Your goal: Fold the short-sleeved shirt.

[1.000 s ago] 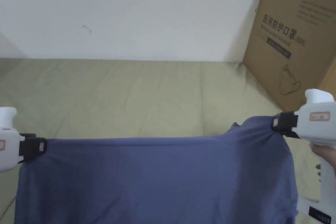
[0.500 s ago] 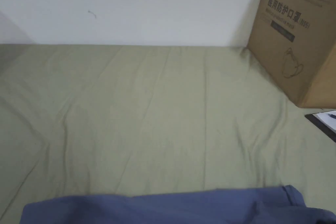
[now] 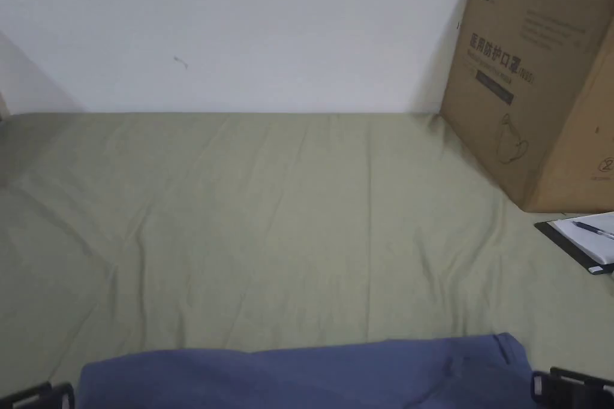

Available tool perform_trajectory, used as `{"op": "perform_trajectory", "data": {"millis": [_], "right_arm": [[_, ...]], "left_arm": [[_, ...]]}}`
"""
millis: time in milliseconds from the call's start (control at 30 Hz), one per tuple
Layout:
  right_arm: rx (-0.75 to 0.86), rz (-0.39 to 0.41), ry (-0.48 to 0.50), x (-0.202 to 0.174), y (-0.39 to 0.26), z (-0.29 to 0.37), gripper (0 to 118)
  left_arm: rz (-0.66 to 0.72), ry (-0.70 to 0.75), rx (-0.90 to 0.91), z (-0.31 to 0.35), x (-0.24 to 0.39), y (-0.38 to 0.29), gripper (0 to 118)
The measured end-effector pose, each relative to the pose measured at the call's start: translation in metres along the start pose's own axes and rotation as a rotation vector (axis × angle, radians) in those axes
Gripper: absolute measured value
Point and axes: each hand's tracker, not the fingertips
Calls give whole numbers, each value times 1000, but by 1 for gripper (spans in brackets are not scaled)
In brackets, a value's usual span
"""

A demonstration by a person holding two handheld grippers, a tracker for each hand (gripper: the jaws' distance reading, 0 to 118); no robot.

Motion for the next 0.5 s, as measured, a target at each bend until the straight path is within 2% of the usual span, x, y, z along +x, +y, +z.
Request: {"op": "perform_trajectory", "data": {"millis": [100,167,200,267,300,333,367,400,433,500], "right_arm": [[164,17,83,-30,9,51,112],[365,33,169,-56,6,85,110],[470,46,195,-68,5,99,104],[657,76,183,-94,-2,122,101],[745,91,176,-106,-7,131,93],[814,109,151,-115,-10,136,72],[856,124,109,-125,-12,139,45],[870,139,93,-132,-12,141,8],[852,149,113,-137,-12,140,0],[826,171,164,-140,-10,142,0]], "left_arm": [[20,-111,135,46,26,15,107],[28,-180,214,70,43,21,106],[20,-216,291,84,59,18,101],[-32,-237,472,103,80,9,98],[-74,-233,546,108,93,3,90],[-113,-204,587,113,104,-2,70],[-155,-166,624,112,117,-5,39],[-193,-117,637,112,128,-10,0],[-221,-96,667,113,135,-15,0],[-260,-106,718,115,139,-21,0]]}}
